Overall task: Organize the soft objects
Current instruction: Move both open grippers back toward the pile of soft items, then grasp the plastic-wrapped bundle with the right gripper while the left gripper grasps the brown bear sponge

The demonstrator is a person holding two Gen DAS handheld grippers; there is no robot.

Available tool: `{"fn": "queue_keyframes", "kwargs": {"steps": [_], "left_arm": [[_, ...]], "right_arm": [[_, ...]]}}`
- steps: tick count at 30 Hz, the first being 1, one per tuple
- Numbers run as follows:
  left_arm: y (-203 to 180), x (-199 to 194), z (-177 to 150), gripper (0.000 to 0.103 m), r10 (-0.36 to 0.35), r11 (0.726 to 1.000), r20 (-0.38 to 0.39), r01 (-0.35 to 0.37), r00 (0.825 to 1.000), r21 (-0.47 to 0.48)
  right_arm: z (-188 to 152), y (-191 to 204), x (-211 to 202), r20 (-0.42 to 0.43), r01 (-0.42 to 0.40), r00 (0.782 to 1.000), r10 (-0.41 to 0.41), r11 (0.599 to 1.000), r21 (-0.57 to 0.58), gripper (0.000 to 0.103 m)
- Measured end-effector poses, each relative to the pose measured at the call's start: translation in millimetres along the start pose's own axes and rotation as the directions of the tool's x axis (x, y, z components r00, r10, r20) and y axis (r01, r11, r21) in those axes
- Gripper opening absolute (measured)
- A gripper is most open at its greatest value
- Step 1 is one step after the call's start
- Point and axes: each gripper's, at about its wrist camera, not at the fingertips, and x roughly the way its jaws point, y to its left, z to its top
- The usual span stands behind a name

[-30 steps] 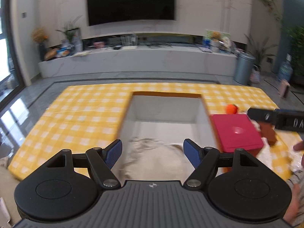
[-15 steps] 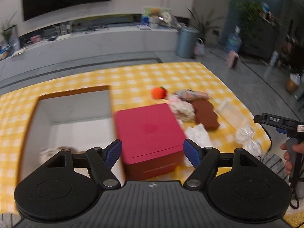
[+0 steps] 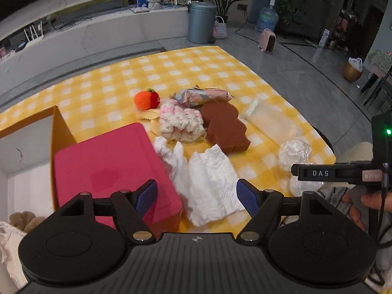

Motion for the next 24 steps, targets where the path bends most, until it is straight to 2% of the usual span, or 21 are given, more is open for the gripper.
{"fn": "queue_keyframes", "kwargs": {"steps": [7, 12, 14, 17, 18, 21, 24], "left_arm": [[8.5, 1.2, 16.7, 0.087, -0.103, 0.99, 0.002, 0.102, 0.995, -0.101], [6.5, 1.4, 17.4, 0.087, -0.083, 0.991, 0.0, 0.083, 0.997, -0.103], [5.0, -0.2, 16.2, 0.087, -0.074, 0.993, 0.0, 0.074, 0.997, -0.092], [2.3, -4.9, 14.4, 0.087, -0.054, 0.996, 0.004, 0.054, 0.999, -0.073], [0.9, -6.7, 14.4, 0.087, -0.045, 0.997, 0.006, 0.045, 0.999, -0.062], [-4.3, -14.2, 16.6, 0.087, -0.013, 1.0, 0.024, 0.013, 1.0, -0.021], [-10.9, -19.8, 21.8, 0.087, -0.013, 1.0, 0.034, 0.013, 0.999, 0.006]], "right_arm": [[2.3, -2.5, 9.3, -0.043, -0.021, 0.999, 0.021, 1.0, 0.013, 0.1], [6.5, 8.8, 25.5, -0.102, 0.001, 0.995, -0.007, 0.999, -0.051, 0.099], [9.0, 15.3, 33.2, -0.119, 0.025, 0.992, -0.035, 0.996, -0.084, 0.093], [10.5, 19.6, 44.1, -0.155, 0.073, 0.984, -0.089, 0.992, -0.106, 0.077], [10.0, 20.8, 45.4, -0.158, 0.08, 0.983, -0.098, 0.99, -0.116, 0.077], [8.0, 20.7, 40.9, -0.129, 0.072, 0.988, -0.088, 0.99, -0.125, 0.068], [5.7, 16.1, 34.3, -0.097, 0.042, 0.994, -0.053, 0.993, -0.113, 0.063]]}}
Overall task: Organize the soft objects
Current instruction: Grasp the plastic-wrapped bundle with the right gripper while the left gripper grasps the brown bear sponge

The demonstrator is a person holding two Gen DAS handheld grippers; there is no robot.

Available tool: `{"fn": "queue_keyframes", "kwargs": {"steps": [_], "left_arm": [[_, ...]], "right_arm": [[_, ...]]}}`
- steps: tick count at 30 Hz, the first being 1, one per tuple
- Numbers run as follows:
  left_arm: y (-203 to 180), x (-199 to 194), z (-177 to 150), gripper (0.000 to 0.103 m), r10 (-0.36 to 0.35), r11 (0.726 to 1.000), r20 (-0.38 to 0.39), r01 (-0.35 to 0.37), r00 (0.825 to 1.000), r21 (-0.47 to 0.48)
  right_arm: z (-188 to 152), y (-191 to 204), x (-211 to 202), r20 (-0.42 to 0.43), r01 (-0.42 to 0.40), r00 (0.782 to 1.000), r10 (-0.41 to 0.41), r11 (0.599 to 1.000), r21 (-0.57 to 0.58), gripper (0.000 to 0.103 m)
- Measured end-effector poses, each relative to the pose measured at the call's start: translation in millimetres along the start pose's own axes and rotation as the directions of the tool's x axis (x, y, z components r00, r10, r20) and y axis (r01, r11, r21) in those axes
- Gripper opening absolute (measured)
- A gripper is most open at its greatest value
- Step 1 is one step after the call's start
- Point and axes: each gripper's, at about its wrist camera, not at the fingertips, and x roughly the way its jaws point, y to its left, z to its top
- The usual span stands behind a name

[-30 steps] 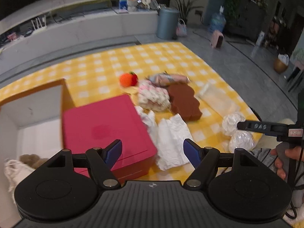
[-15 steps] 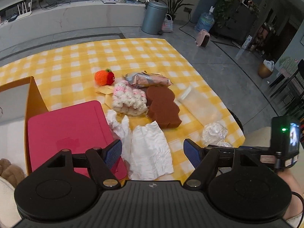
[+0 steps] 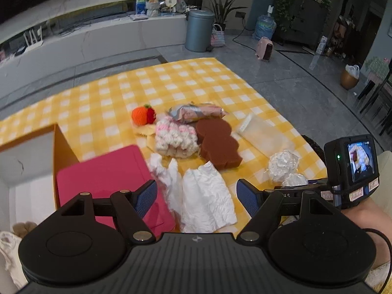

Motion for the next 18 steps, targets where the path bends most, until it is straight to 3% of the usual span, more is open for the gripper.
{"fn": "queue_keyframes", "kwargs": {"steps": [7, 12, 18], "left_arm": [[-31.0, 22.3, 22.3, 0.087, -0.071, 0.995, -0.077, 0.076, 0.994, 0.059], [-47.9, 54.5, 31.6, 0.087, -0.037, 0.992, -0.147, 0.054, 0.988, 0.111], [-33.6, 84.7, 37.8, 0.087, -0.062, 0.998, -0.171, 0.061, 0.983, -0.008]], "right_arm": [[-5.4, -25.1, -16.0, 0.115, -0.197, 0.976, 0.183, 0.973, 0.118, 0.062], [-7.3, -27.3, -17.6, 0.136, -0.237, 0.966, 0.22, 0.963, 0.131, 0.062], [-6.2, -28.6, -15.4, 0.143, -0.256, 0.961, 0.237, 0.959, 0.125, 0.062]]}}
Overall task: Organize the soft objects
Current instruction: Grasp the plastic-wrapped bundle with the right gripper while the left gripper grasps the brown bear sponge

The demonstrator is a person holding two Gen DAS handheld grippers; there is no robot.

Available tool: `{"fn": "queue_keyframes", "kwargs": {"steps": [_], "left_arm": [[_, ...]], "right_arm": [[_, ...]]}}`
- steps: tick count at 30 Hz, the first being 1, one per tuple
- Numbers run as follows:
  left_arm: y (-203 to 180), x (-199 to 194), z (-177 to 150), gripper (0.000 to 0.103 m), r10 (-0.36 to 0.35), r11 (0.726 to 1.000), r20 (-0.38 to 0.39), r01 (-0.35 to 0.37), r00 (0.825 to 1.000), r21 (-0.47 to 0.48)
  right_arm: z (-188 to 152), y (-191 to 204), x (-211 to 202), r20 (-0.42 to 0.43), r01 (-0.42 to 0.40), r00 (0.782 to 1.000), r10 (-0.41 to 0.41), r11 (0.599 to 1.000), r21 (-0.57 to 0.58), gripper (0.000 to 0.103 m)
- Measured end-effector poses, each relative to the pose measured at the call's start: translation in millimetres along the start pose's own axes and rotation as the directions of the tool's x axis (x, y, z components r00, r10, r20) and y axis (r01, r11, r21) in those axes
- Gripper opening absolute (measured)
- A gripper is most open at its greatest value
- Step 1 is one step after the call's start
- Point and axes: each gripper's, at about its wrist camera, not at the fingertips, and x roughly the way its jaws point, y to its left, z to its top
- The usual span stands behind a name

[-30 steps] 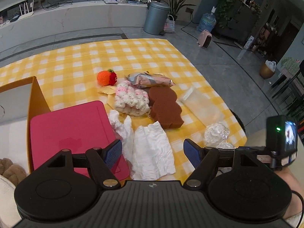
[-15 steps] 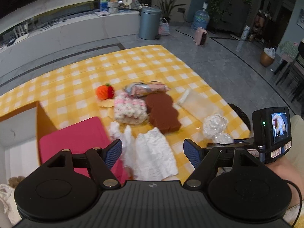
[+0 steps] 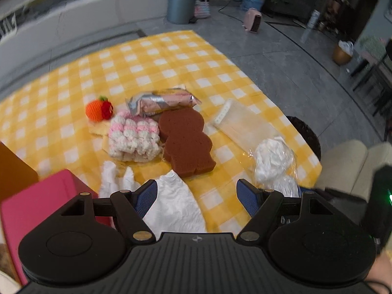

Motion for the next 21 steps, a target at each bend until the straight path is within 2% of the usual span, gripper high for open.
{"fn": "queue_keyframes", "kwargs": {"steps": [6, 9, 11, 15, 19, 21], "left_arm": [[12.2, 28.4, 12.6, 0.087, -0.034, 0.995, -0.045, 0.03, 0.998, -0.096], [16.6, 39.2, 16.5, 0.087, -0.047, 0.989, -0.02, 0.044, 0.999, -0.143], [17.6, 47.8, 19.1, 0.087, -0.055, 0.988, -0.013, 0.053, 0.998, -0.143], [16.1, 69.2, 23.7, 0.087, -0.026, 0.991, -0.03, 0.022, 0.999, -0.134], [14.5, 85.2, 28.9, 0.087, -0.008, 0.997, 0.01, 0.009, 1.0, -0.081], [15.1, 95.3, 31.5, 0.087, -0.007, 0.997, -0.011, 0.006, 1.0, -0.081]], "right_arm": [[-0.8, -2.8, 1.4, -0.014, -0.039, 0.999, 0.039, 0.999, -0.002, 0.063], [-1.3, -2.7, 2.2, -0.015, -0.047, 0.999, 0.047, 0.999, -0.005, 0.063], [-1.5, -3.9, 2.3, -0.015, -0.056, 0.998, 0.056, 0.998, -0.001, 0.063], [-1.9, -5.9, 1.7, -0.013, -0.07, 0.997, 0.07, 0.998, 0.003, 0.063], [-2.8, -5.1, 3.2, -0.025, -0.082, 0.996, 0.082, 0.997, -0.007, 0.063], [-2.4, -5.7, 3.3, -0.024, -0.083, 0.996, 0.082, 0.997, -0.006, 0.063]]}}
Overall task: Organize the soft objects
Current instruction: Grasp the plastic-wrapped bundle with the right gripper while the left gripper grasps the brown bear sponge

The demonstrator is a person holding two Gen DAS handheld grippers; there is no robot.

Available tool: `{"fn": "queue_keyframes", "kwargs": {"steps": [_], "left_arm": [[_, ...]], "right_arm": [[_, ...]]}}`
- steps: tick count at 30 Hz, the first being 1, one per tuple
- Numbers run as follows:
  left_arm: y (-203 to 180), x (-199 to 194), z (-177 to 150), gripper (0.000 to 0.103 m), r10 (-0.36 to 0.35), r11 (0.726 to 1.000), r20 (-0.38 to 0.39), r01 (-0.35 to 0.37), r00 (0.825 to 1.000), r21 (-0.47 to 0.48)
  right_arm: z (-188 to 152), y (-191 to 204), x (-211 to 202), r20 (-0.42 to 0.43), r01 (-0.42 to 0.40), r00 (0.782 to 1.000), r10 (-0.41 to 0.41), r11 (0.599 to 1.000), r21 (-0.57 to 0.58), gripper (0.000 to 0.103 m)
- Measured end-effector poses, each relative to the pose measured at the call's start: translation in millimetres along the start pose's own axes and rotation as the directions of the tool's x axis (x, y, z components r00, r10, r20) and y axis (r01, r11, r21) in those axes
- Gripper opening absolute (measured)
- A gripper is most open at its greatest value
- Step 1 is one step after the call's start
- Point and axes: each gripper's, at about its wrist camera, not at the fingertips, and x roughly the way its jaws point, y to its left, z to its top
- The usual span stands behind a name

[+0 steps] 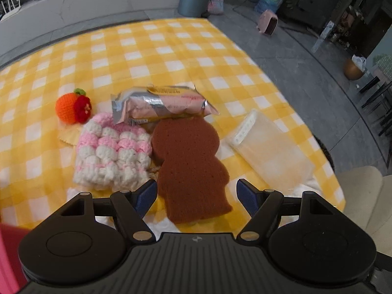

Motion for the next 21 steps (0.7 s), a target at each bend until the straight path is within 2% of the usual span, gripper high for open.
{"fn": "queue_keyframes", "kwargs": {"steps": [5, 9, 13, 17, 21], "left_arm": [[5.0, 24.3, 0.8, 0.088, 0.019, 0.998, -0.029, -0.02, 0.999, -0.056], [6.0, 36.0, 4.1, 0.094, 0.017, 0.998, -0.056, -0.021, 0.998, -0.066], [3.3, 42.3, 7.4, 0.096, 0.04, 0.996, -0.072, -0.045, 0.997, -0.071], [-9.3, 47.5, 6.5, 0.098, 0.102, 0.994, -0.078, -0.104, 0.992, -0.015], [-27.3, 52.5, -3.9, 0.099, 0.187, 0.975, -0.057, -0.178, 0.981, 0.132]], "right_arm": [[1.3, -1.1, 2.4, -0.008, -0.009, 1.0, 0.009, 1.0, 0.004, 0.063], [1.3, -1.4, 3.1, -0.012, -0.011, 1.0, 0.011, 1.0, -0.002, 0.063], [1.4, -1.5, 3.8, -0.014, -0.012, 1.0, 0.012, 1.0, -0.002, 0.063], [1.4, -0.6, 4.6, -0.016, -0.007, 1.0, 0.007, 1.0, -0.007, 0.063], [1.6, -0.9, 5.1, -0.018, -0.009, 1.0, 0.008, 1.0, -0.006, 0.063]]}}
